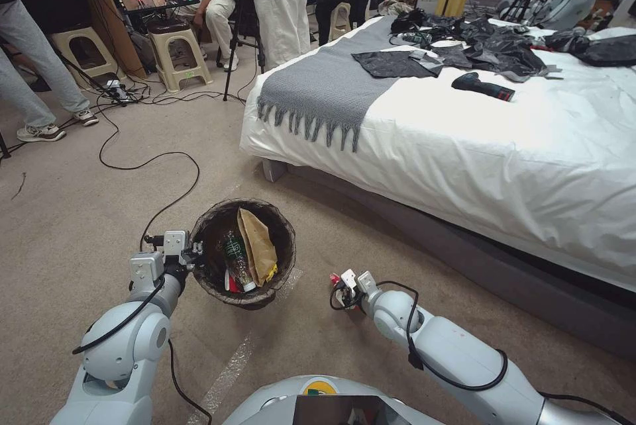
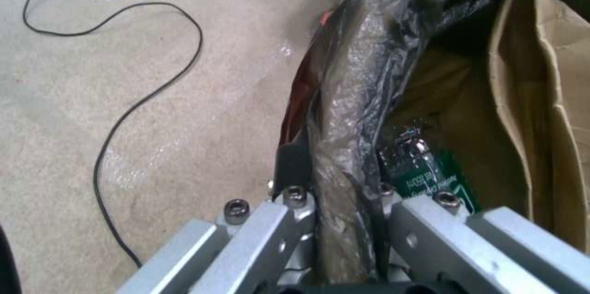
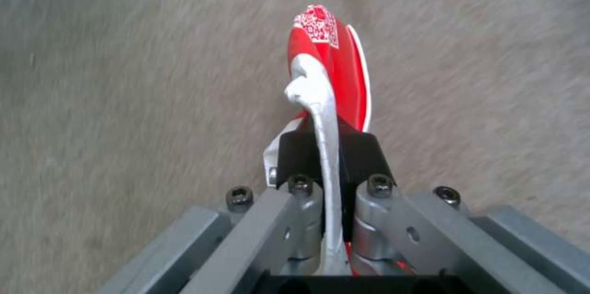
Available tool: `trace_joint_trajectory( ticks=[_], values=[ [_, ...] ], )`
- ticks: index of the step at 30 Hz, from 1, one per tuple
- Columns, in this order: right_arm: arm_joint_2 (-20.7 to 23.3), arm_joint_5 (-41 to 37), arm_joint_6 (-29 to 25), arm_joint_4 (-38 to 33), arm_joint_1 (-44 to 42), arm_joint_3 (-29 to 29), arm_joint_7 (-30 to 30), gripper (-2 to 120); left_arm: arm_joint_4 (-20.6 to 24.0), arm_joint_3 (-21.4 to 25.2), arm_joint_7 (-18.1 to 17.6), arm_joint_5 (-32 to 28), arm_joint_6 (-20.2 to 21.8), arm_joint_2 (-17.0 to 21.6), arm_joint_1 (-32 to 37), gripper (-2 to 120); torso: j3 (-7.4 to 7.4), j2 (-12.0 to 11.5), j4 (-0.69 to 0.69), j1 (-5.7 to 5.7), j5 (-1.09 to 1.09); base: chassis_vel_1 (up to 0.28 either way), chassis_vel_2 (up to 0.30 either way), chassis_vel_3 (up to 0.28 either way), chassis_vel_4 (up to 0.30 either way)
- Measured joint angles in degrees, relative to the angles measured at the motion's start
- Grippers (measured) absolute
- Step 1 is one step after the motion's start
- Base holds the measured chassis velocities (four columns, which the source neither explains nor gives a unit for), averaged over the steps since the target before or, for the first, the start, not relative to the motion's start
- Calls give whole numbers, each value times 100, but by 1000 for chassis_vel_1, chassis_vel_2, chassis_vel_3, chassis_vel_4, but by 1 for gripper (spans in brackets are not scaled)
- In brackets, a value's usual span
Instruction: Pick up the trash bin, then pick up the garbage from the floor and place it into the trash bin.
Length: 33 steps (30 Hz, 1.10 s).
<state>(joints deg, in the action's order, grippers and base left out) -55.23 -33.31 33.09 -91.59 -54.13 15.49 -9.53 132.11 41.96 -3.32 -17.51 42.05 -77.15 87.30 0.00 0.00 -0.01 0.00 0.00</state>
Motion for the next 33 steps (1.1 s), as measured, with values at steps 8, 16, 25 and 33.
trace_joint_trajectory(
  ticks=[8, 16, 25, 33],
  values=[
    [82, -309, -4, -663, -185, -826, -79, 0, 27, 2, 0, -3, 3, 24, 13, 0, 0, 0, 1, 0, 0, 0, 0, 0, 0],
    [204, -892, -2, -1546, -333, -1381, -307, 0, 55, 10, -5, -10, 6, 29, 14, 0, 0, 0, 1, 0, 0, 0, 0, 0, 0],
    [578, -2291, 231, -3206, 103, -1799, -741, 0, 172, 0, -23, -68, 9, 14, 38, 0, -1, 0, 2, 0, -2, 0, 0, 0, 0],
    [833, -3778, 519, -3880, 1915, -1313, -1002, 0, 242, -19, -74, 4, 9, -13, 88, 0, 0, 0, 1, 0, 0, 0, 0, 0, 0]
  ],
)
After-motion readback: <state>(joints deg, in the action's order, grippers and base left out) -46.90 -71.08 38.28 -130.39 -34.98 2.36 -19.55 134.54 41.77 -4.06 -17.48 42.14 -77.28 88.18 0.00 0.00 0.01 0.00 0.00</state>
